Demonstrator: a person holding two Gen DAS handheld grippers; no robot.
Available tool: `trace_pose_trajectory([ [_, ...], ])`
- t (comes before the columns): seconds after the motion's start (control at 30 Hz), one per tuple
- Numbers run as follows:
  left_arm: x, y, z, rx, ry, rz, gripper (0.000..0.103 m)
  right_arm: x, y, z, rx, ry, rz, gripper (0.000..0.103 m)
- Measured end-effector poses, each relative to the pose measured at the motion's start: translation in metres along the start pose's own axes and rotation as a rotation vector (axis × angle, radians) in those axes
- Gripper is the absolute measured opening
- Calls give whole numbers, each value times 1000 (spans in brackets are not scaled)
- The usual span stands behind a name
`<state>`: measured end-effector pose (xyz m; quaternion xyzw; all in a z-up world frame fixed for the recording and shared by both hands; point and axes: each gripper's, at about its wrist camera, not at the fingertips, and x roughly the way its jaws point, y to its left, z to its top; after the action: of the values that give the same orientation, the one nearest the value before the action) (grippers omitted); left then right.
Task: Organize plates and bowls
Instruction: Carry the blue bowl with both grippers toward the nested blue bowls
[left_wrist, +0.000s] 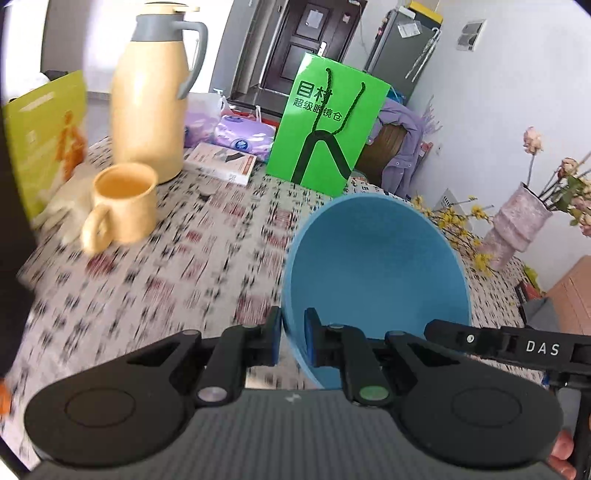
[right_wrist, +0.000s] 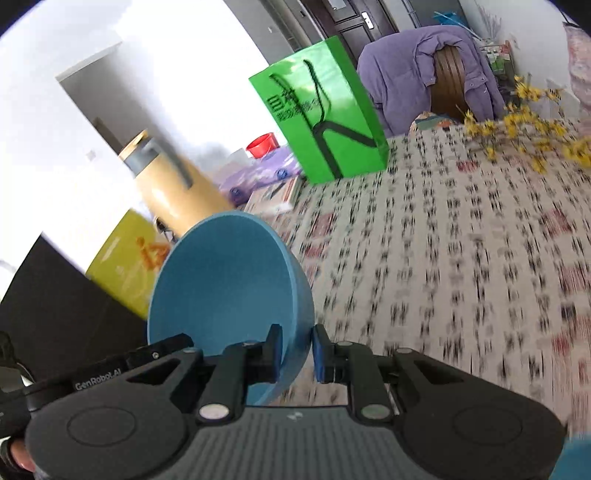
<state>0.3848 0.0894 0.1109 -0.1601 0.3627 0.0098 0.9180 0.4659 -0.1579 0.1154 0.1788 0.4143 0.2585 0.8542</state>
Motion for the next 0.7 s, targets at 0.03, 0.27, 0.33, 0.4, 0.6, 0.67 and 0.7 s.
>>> trace_pose_trajectory([
  [0.03, -9, 1, -9, 3, -5, 3, 13, -6, -1, -11, 6, 3, 7, 17],
  [0.27, -52, -3, -74, 59, -80, 48, 13, -36, 5, -81, -25, 5, 19, 17],
  [0.33, -63, -1, -92, 53, -99, 46, 13, -43, 5, -100, -26, -8, 24, 17],
  [0.4, -71, 2, -110, 49, -111, 48, 13, -49, 4, -119, -24, -16, 36, 17],
  [0.6, -90, 19, -151, -19, -127, 57, 13, -56, 9, -172, -48, -46, 44, 17],
  [0.67, -98, 22, -161, -33, -147, 69, 13, -60, 13, -185, -55, -69, 52, 17],
  [0.7, -101, 23, -164, -42, -155, 71, 13, -62, 17, -189, -71, -82, 46, 17],
])
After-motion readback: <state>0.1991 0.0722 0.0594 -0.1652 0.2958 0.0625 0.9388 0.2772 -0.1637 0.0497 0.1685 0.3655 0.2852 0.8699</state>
